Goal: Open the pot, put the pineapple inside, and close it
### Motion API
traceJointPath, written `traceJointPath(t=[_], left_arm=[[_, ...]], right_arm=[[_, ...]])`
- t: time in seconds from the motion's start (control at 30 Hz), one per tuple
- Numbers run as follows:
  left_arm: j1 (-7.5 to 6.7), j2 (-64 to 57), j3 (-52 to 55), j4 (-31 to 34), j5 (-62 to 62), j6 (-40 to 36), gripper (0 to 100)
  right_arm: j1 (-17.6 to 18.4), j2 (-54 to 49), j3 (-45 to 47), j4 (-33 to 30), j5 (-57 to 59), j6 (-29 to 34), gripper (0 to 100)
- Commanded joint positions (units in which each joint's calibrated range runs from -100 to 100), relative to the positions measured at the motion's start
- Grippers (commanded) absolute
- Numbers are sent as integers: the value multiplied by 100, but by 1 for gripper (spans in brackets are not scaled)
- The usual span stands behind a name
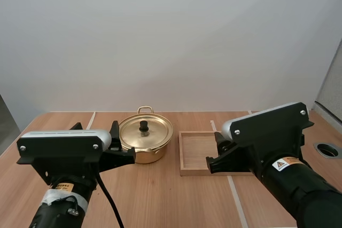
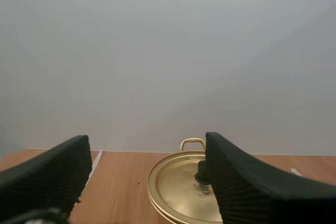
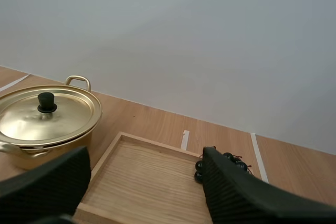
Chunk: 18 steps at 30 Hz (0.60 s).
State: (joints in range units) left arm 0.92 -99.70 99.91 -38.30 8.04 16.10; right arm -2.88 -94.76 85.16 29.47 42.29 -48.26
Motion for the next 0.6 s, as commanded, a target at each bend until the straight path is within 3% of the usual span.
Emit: traceJointPath(t=[0.0,0.13,0.4,0.47,0.57], left_arm=[[18,-30,9,125,691,-84,100],[18,-30,9,854,1638,-680,100],[109,-30,9,3403,1880,-3027,100],[109,-30,9,3788,1982,-3470,100],[109,-30,9,4073,2302,-3541,100]], right_arm=[[9,-53,17,22,256,15,100],[1,-53,16,-19,337,15,100],[1,-53,16,-416,930,15,100],[1,-53,16,-464,1042,22,100],[1,-53,16,-477,1190,109,100]])
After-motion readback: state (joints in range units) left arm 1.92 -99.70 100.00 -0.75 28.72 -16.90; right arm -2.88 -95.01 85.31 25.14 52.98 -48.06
